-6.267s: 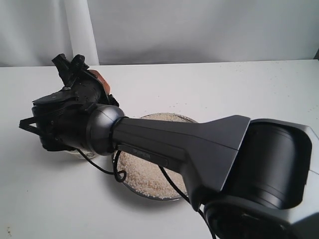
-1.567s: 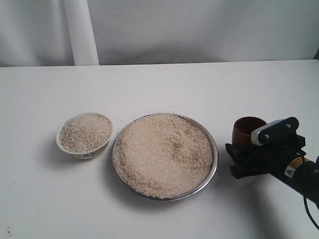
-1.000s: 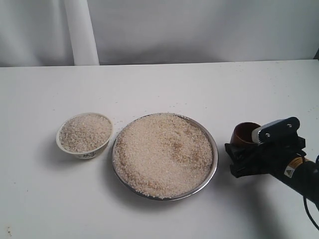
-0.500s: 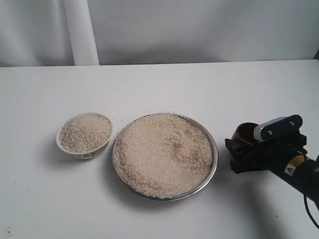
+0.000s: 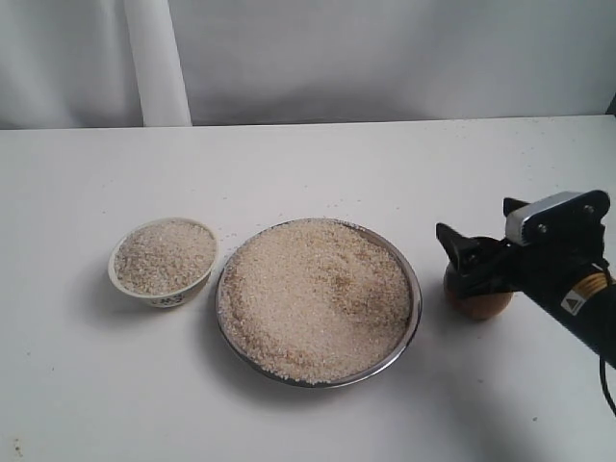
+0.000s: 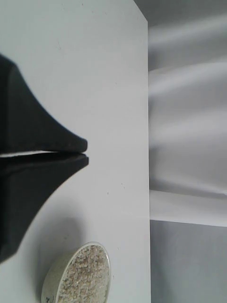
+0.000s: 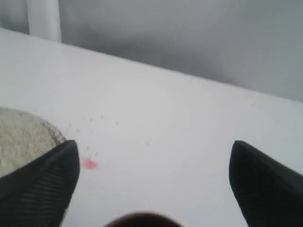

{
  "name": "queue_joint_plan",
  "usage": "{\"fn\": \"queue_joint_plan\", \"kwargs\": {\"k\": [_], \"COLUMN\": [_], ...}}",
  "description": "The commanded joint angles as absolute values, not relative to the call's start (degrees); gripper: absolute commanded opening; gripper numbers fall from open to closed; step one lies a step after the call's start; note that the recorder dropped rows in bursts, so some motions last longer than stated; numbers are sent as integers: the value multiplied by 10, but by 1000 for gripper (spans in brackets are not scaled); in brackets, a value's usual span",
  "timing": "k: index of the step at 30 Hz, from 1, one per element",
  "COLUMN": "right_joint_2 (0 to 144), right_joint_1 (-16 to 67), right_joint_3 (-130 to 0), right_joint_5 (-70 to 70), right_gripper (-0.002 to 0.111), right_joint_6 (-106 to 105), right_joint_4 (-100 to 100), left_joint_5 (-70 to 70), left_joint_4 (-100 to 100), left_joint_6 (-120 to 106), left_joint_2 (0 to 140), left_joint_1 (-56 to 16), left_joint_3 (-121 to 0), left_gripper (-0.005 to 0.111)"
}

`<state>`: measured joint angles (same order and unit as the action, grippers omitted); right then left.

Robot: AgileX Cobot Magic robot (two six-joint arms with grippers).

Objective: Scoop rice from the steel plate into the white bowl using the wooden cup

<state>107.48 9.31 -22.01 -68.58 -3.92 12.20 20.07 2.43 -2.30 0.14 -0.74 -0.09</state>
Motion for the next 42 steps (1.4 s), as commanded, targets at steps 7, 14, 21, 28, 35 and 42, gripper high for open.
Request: {"fn": "queue_joint_plan", "kwargs": {"k": [7, 14, 21, 28, 35, 42], "right_joint_2": [863, 710, 554, 432, 366, 355], "right_joint_1": [92, 93, 93, 93, 93, 93], "right_joint_3": [-222, -222, -222, -222, -222, -222], "right_joint_5": [-518, -387, -281, -267, -267, -267], "right_gripper": [46, 9, 0, 0, 0, 0], "right_joint_6": [7, 85, 153, 153, 153, 153], "right_joint_4": [131, 166, 182, 182, 181, 181], "left_joint_5": [197, 197, 197, 197, 197, 197], "left_joint_4": [24, 24, 24, 24, 24, 24], "left_joint_6": [-21, -21, -21, -21, -21, -21], "left_joint_2": [0, 0, 0, 0, 0, 0], "left_joint_1": [-9, -9, -9, -9, -9, -9], "left_joint_3": [0, 0, 0, 0, 0, 0], "left_gripper": [0, 0, 0, 0, 0, 0]}}
